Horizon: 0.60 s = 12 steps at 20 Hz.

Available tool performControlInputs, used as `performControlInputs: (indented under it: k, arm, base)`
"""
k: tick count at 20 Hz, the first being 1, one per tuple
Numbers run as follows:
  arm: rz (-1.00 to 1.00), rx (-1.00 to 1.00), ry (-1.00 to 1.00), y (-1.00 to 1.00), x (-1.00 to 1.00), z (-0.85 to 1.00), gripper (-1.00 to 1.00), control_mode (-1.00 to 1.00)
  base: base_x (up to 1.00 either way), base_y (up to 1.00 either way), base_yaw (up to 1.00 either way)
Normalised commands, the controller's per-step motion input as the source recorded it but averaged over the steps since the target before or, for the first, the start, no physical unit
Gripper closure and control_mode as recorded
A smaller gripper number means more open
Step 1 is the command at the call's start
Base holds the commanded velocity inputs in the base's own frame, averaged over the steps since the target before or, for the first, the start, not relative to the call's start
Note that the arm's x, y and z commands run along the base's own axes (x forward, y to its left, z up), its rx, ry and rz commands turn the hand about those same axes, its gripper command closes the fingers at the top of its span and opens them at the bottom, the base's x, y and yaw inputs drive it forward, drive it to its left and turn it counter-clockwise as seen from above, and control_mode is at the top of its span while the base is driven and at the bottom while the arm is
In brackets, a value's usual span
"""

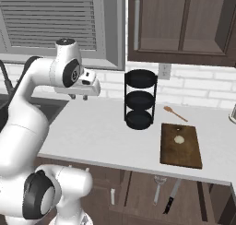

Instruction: Place the appropriate cutting tool for cutting the garlic skin on the cutting board.

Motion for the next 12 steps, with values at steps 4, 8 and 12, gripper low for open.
performControlInputs:
  k: [4, 8, 12]
  arm:
    - [0.00, 0.02, 0.00, -0.06, -0.16, -0.02, -1.00, -1.00]
    - [0.00, 0.00, 0.00, -0.33, -0.33, -0.33, -1.00, -1.00]
    - [0.00, 0.00, 0.04, -0.68, -0.27, -0.51, -1.00, -1.00]
  base:
    - [0.00, 0.00, 0.00]
    - [0.00, 0.00, 0.00]
    - [0.00, 0.00, 0.00]
